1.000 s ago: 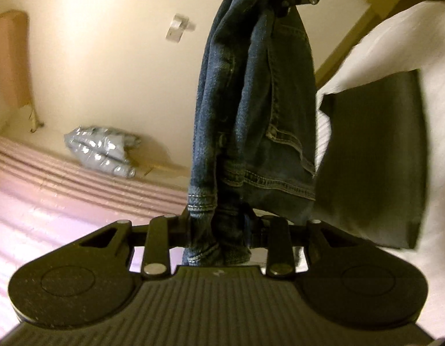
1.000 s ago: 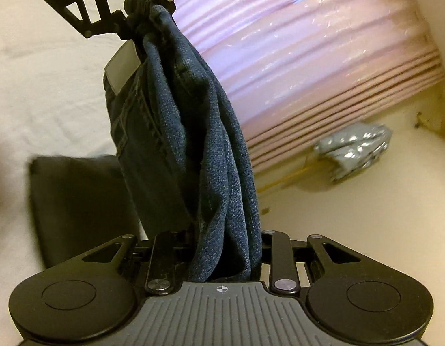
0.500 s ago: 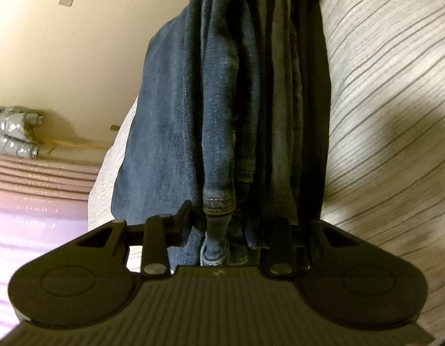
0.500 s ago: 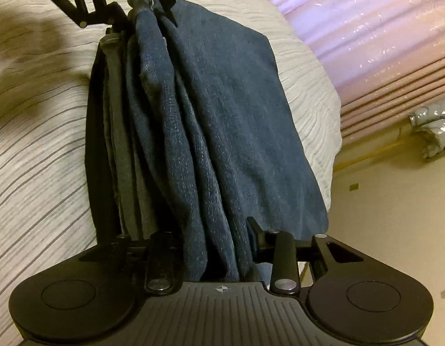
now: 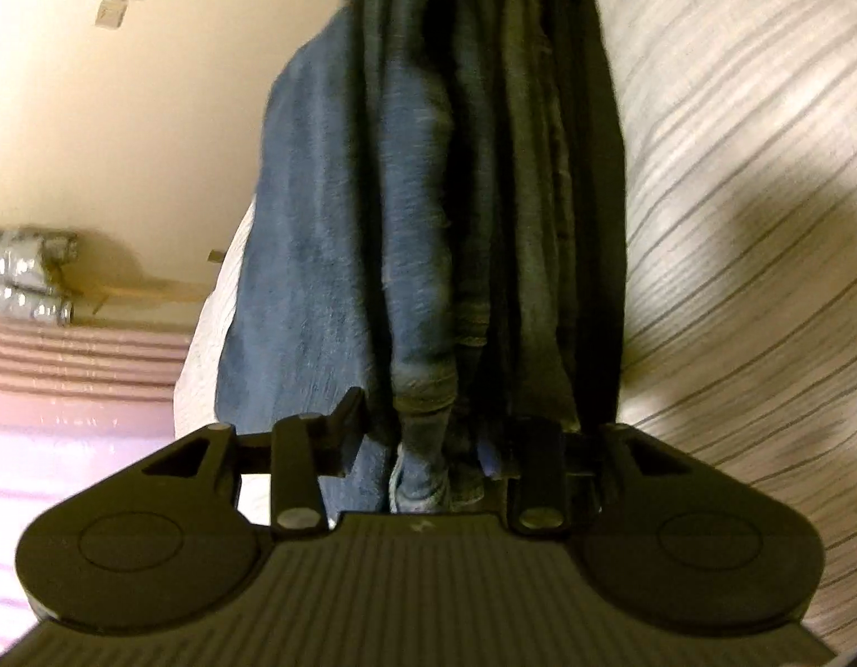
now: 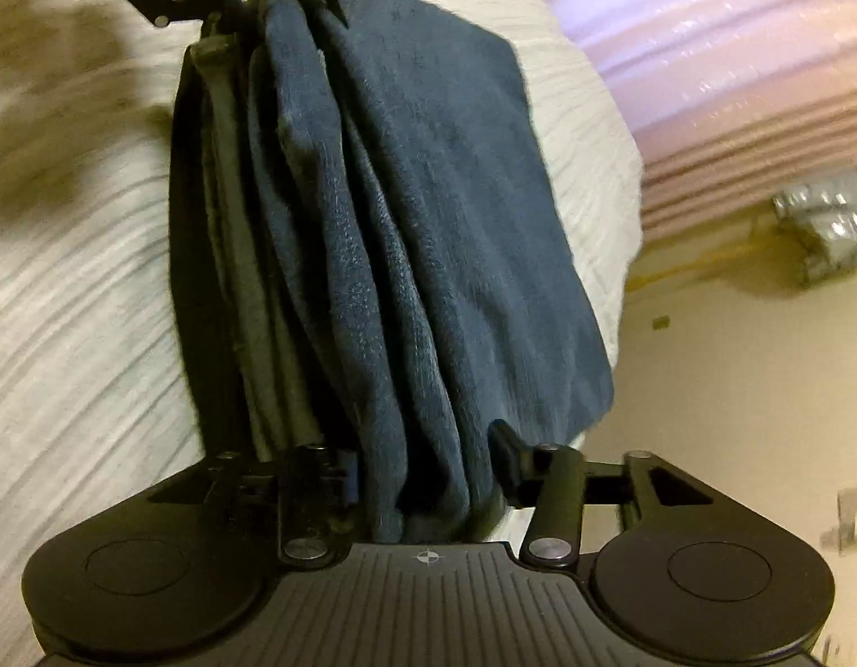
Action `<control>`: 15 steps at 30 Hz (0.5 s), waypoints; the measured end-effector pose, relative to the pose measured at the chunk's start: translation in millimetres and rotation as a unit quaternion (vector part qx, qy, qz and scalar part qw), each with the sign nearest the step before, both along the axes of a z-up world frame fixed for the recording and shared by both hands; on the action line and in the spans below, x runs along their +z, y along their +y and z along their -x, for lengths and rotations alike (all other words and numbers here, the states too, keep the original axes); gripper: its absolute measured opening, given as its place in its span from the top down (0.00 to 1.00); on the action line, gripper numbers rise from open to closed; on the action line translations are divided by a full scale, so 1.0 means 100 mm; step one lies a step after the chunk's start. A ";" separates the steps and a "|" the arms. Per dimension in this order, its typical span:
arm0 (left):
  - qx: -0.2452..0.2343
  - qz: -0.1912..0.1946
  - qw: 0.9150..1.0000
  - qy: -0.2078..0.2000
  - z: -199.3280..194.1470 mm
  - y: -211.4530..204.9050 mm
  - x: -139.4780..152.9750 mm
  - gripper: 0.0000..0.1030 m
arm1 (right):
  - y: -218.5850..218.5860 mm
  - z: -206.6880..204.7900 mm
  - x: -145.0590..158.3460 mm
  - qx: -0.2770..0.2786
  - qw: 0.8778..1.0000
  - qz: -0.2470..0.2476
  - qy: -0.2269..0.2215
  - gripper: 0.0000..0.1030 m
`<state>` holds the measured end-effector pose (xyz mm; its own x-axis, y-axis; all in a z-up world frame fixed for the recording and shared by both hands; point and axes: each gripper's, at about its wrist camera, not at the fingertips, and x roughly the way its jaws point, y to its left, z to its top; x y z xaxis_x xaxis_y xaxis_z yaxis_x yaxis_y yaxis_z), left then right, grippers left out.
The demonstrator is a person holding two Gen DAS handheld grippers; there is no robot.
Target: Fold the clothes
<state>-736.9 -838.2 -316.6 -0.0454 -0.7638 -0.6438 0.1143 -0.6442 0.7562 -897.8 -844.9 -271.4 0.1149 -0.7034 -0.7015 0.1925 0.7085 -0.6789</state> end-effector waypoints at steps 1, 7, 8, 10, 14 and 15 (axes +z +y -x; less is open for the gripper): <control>0.007 -0.003 1.000 0.006 -0.02 0.01 0.05 0.60 | 0.06 0.03 0.05 -0.010 1.000 -0.001 -0.006 0.51; 0.060 -0.039 0.995 0.070 -0.19 -0.01 0.32 0.59 | 0.24 0.08 0.25 -0.056 0.997 -0.020 -0.050 0.51; 0.068 -0.050 0.993 0.076 -0.19 0.00 0.35 0.59 | 0.24 0.10 0.27 -0.062 0.996 -0.022 -0.059 0.51; 0.079 -0.075 0.990 0.085 -0.18 0.00 0.34 0.58 | 0.18 0.06 0.24 -0.075 0.994 -0.040 -0.070 0.51; 0.115 -0.101 0.984 0.094 -0.17 0.05 0.41 0.57 | 0.10 0.00 0.11 -0.095 0.992 -0.064 -0.060 0.51; 0.143 -0.106 0.978 0.111 -0.21 0.06 0.48 0.57 | 0.11 -0.02 0.14 -0.100 0.991 -0.061 -0.062 0.51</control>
<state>-715.7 -832.6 -268.5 -0.0073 -0.6161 -0.7877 0.4587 -0.7020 0.5448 -896.0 -833.8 -257.3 0.0725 -0.6317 -0.7718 0.4137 0.7232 -0.5531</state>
